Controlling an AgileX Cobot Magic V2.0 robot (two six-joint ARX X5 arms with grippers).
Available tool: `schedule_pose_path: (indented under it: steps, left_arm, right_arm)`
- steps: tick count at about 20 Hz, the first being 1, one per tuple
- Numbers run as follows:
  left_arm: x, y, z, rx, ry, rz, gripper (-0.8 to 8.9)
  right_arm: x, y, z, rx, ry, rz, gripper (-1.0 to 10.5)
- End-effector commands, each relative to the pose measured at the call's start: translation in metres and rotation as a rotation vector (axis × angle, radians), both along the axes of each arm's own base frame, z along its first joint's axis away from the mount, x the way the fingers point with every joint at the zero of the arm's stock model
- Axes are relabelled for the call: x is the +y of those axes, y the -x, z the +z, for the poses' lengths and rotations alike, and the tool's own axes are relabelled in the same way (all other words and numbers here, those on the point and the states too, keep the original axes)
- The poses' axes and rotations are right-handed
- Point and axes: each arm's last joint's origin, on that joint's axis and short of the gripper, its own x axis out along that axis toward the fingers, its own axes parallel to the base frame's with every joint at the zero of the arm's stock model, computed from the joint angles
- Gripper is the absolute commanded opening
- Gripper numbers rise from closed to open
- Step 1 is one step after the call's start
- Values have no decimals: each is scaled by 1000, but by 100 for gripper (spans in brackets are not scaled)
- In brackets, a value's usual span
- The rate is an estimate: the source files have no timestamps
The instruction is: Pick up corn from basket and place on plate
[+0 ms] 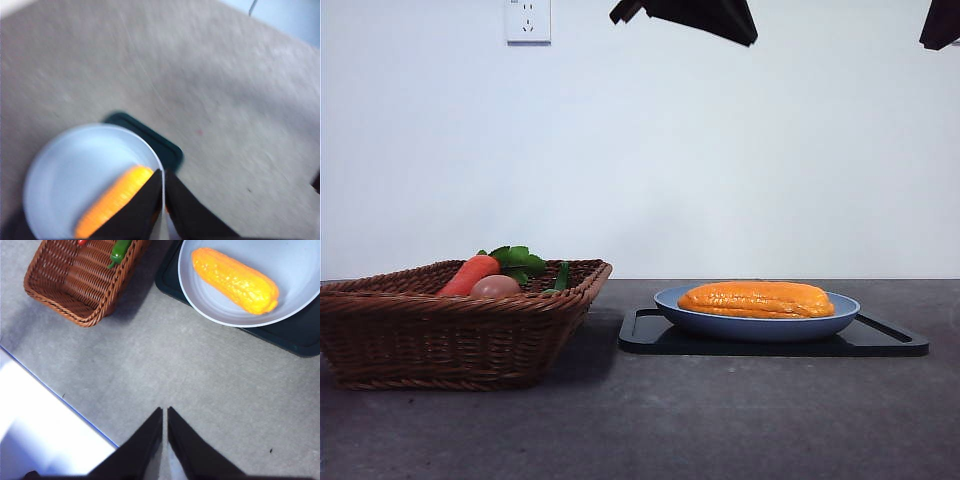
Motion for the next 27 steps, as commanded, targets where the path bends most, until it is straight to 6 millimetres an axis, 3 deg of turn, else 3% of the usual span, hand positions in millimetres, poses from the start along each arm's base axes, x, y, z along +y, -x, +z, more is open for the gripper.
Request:
schedule_pose_path:
  steps: [1,4,8,12,15,18,22,27]
  left_arm:
    - [10,-7,12,-87,-10,4,8]
    - [47,-9,36,-156,-7,108,8]
    - [121,-3,66,-226,14,299,8]
    - [202,33,66,-319,53,522,8]
    - [246,76,38,-429,81,677,8]
    - [269,110,4,-516,90,786,8]
    - [279,143,-47,-599,101,860,8]
    - [281,162,-118,-623,102,903,8]
  right_arm:
    - [0,-3,2,-7,-7,-7,2]
    - [1,-3,2,-12,-8,-7,2]
    - [1,-6,4,-41,-13,-7,2]
    - [1,-8,5,-67,-18,-7,2]
    - [2,-10,7,-100,-24,-7,2]
    - [2,-13,9,-132,-29,-7,2]
    - [3,-17,12,-191,-40,-6,2]
    - [4,-23,17,-275,-55,-6,2]
